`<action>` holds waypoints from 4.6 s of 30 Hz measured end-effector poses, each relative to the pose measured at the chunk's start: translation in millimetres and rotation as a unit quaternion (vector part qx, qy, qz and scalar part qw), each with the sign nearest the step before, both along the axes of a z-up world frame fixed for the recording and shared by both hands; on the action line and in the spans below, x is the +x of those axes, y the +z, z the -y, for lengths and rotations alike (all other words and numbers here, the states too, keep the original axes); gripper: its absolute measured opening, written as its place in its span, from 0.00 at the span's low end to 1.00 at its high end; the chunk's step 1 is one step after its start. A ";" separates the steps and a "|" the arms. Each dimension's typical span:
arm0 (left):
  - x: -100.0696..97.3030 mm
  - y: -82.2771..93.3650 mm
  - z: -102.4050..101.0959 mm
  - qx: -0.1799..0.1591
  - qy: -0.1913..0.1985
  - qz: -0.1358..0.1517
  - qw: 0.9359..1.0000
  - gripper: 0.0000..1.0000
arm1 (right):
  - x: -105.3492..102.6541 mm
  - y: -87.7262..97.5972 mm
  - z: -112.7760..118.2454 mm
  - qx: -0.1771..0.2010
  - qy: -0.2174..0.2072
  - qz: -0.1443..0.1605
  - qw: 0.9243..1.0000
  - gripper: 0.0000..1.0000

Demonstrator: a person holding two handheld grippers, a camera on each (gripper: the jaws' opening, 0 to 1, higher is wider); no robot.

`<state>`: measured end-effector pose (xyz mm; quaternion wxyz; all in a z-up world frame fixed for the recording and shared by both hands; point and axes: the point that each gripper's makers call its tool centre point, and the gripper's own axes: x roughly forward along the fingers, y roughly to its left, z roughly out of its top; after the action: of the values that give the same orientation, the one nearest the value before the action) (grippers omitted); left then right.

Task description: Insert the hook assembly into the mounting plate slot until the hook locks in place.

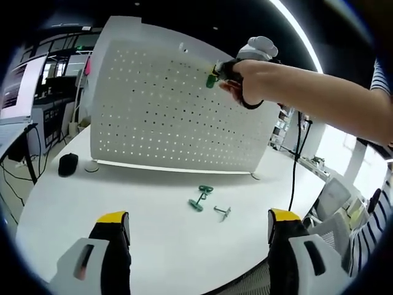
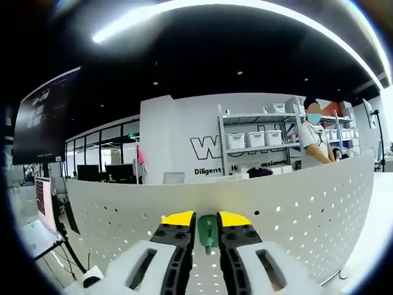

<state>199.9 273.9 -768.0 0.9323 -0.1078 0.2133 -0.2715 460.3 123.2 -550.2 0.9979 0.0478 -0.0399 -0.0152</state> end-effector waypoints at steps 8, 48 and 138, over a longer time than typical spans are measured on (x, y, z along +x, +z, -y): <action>-1.6 -1.2 1.0 0.009 -0.005 0.001 1.000 0.95 | -15.6 12.4 17.2 0.035 0.045 0.003 0.998 0.20; -7.8 -2.8 10.3 0.018 -0.028 -0.001 0.999 0.95 | -190.7 -174.4 81.3 -0.086 0.146 -0.232 0.958 0.25; -12.3 -35.8 8.0 0.055 -0.030 -0.079 0.995 0.86 | -97.6 -357.6 18.2 -0.311 0.380 -0.426 0.760 0.03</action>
<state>187.7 265.9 -803.8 0.9084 -0.0710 0.3045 -0.2776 362.7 105.0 -907.8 0.7962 -0.2650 0.4083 0.3594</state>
